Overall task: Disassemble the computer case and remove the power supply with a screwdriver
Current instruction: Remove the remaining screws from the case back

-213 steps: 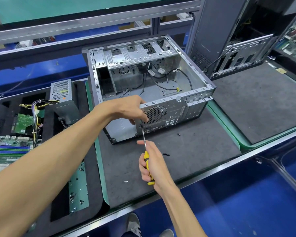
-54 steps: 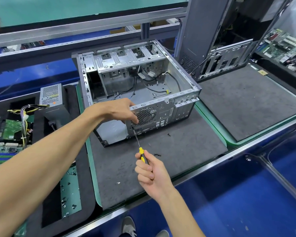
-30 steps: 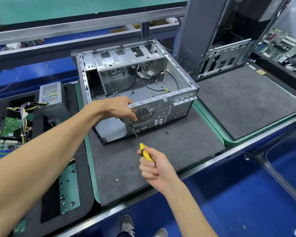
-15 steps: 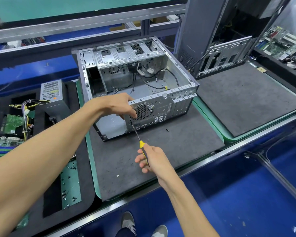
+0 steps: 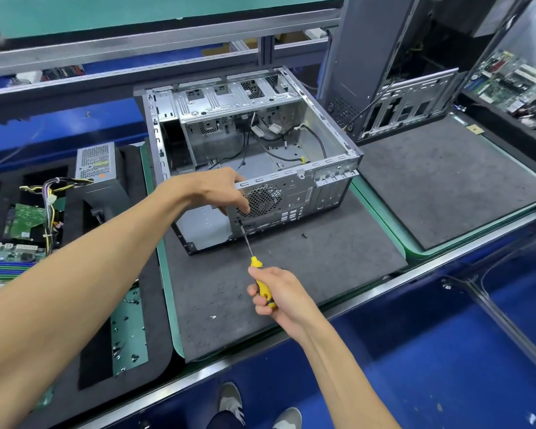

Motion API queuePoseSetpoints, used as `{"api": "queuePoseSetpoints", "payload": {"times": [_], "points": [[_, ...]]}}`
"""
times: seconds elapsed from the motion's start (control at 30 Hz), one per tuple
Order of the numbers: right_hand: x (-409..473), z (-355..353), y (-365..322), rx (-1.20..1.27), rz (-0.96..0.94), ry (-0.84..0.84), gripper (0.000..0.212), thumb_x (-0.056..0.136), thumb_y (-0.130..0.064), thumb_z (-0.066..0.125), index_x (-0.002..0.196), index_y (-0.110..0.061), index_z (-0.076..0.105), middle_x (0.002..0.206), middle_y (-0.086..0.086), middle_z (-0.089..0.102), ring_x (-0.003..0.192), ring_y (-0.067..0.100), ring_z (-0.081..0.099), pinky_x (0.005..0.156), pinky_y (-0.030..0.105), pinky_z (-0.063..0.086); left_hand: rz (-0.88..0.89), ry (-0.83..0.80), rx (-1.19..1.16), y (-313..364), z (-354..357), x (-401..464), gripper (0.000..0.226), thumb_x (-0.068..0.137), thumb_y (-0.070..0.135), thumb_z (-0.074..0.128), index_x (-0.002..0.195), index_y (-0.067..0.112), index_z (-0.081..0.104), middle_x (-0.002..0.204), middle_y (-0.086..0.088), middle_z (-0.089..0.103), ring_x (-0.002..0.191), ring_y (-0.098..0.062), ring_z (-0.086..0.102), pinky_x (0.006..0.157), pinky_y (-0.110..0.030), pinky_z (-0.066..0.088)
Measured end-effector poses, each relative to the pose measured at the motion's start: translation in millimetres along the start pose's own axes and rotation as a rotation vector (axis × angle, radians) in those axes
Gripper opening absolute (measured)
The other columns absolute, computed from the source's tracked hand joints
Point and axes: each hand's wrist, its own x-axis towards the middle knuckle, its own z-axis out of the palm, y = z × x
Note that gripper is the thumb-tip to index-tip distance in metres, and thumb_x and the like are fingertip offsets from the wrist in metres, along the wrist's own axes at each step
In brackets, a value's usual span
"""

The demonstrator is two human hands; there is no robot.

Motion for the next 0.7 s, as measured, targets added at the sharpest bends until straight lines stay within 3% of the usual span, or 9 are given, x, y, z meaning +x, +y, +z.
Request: {"api": "queuePoseSetpoints", "payload": {"times": [0.07,0.17,0.3,0.37,0.47,0.6,0.7], "points": [[2.3,1.3,-1.4,-0.01,0.016,0.007,0.021,0.101,-0.03,0.059,0.095,-0.01,0.055,0.062,0.002,0.052,0.048,0.011,0.037,0.042,0.021,0.027,0.002,-0.001,0.006,1.2,0.3,-0.6,0.021,0.082,0.016,0.073,0.086,-0.001,0.06,0.071,-0.005,0.053,0.068,-0.018,0.052,0.072,-0.034,0.053],[4.8,3.3,-1.7,0.087,0.062,-0.008,0.033,0.107,-0.029,0.044,0.096,-0.004,0.062,0.062,0.003,0.053,0.05,0.011,0.041,0.044,0.021,0.031,0.011,0.0,0.009,2.6,0.0,-1.6,0.018,0.083,0.015,0.073,0.078,0.01,0.056,0.068,-0.004,0.05,0.066,-0.017,0.05,0.07,-0.032,0.052],[5.3,3.6,2.3,0.033,0.01,-0.03,0.014,0.102,-0.023,0.057,0.097,-0.011,0.053,0.066,0.003,0.06,0.051,0.012,0.046,0.043,0.022,0.037,0.007,0.009,0.011,3.3,0.1,-2.5,0.019,0.083,0.014,0.073,0.074,0.012,0.056,0.067,-0.003,0.052,0.065,-0.017,0.051,0.071,-0.033,0.052],[7.3,4.4,3.7,-0.023,-0.017,-0.019,0.019,0.101,-0.031,0.06,0.1,-0.013,0.054,0.062,0.0,0.055,0.048,0.011,0.04,0.042,0.021,0.031,0.011,0.017,0.006,3.8,0.4,-2.4,0.02,0.083,0.013,0.073,0.074,0.012,0.055,0.068,-0.003,0.053,0.064,-0.017,0.051,0.072,-0.034,0.053],[13.2,2.1,7.8,-0.057,-0.041,0.023,0.032,0.105,-0.039,0.047,0.11,-0.014,0.065,0.059,-0.002,0.051,0.047,0.011,0.039,0.043,0.022,0.032,0.016,0.022,0.0,4.0,0.3,-2.7,0.02,0.083,0.013,0.074,0.075,0.011,0.056,0.07,-0.005,0.054,0.065,-0.017,0.052,0.074,-0.036,0.056],[13.4,-7.6,19.6,-0.036,-0.054,0.031,0.018,0.1,-0.021,0.05,0.101,-0.008,0.062,0.07,0.006,0.066,0.055,0.016,0.053,0.053,0.028,0.046,0.014,0.019,-0.005,3.4,0.0,-2.4,0.016,0.083,0.014,0.074,0.084,0.006,0.06,0.073,-0.007,0.056,0.067,-0.016,0.055,0.076,-0.036,0.058],[12.3,-8.4,26.1,0.137,-0.012,0.05,0.011,0.095,-0.008,0.048,0.086,-0.007,0.053,0.066,0.008,0.061,0.05,0.019,0.049,0.052,0.03,0.045,0.007,0.019,0.006,3.2,0.1,-1.7,0.021,0.083,0.016,0.073,0.093,0.001,0.062,0.076,-0.008,0.057,0.067,-0.016,0.055,0.077,-0.037,0.059]]}}
